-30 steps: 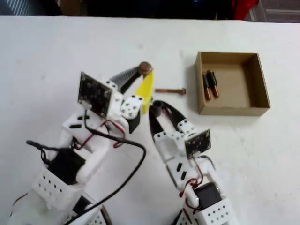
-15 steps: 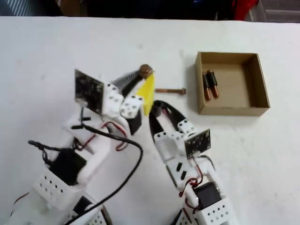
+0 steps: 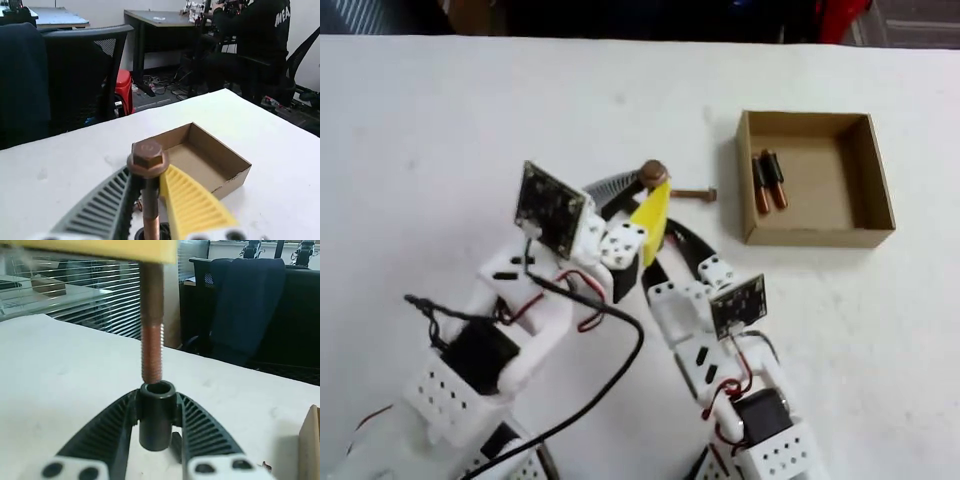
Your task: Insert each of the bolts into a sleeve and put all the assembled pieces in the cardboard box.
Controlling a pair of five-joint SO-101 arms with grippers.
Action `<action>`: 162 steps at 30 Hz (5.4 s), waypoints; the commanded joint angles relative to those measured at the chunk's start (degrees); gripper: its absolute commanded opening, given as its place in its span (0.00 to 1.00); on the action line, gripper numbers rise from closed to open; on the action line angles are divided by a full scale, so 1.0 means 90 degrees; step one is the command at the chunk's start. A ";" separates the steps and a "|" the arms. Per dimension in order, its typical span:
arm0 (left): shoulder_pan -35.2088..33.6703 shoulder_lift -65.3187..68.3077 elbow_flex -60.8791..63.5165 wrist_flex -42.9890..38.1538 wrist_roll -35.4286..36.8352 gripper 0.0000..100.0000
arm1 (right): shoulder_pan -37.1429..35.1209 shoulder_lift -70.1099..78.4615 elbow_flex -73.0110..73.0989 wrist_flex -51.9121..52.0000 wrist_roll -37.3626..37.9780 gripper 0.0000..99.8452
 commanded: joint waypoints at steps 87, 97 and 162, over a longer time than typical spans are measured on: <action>-0.0620 -0.0132 0.1524 -0.1377 -0.0479 0.18 | 0.0112 -0.0112 0.0029 0.0151 0.0254 0.02; -0.1988 -0.0132 0.0488 -0.0703 -0.0488 0.14 | 0.0122 -0.0103 0.0049 0.0161 0.0264 0.02; -0.4059 -0.0132 0.2256 0.1827 -0.1817 0.04 | 0.4498 1.1482 -1.0842 0.4322 0.1709 0.02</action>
